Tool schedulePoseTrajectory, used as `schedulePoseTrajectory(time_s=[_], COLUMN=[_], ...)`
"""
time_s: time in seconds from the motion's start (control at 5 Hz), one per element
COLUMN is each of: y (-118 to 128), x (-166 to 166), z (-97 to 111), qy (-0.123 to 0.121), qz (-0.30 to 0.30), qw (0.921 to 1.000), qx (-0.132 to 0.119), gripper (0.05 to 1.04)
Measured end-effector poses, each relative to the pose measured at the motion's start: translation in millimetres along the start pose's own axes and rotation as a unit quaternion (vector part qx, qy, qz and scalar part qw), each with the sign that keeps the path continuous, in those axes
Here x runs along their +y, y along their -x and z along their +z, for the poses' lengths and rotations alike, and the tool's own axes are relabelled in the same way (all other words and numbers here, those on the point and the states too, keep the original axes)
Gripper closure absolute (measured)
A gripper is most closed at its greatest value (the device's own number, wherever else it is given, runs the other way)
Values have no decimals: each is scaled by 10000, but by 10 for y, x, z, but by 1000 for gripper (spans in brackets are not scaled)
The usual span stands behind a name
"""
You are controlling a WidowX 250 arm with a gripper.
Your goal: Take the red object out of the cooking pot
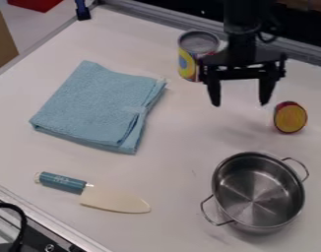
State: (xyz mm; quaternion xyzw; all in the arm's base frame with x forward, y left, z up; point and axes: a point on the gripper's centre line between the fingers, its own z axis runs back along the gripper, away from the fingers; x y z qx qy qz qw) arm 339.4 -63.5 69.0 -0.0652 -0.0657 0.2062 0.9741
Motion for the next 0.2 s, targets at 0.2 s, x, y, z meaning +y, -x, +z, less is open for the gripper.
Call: schedulePoseTrajectory(time_s=[0.2], y=[139], x=[102], z=[38], qy=[-12], qz=[-592], qw=[9980], qx=[207], gripper=[83])
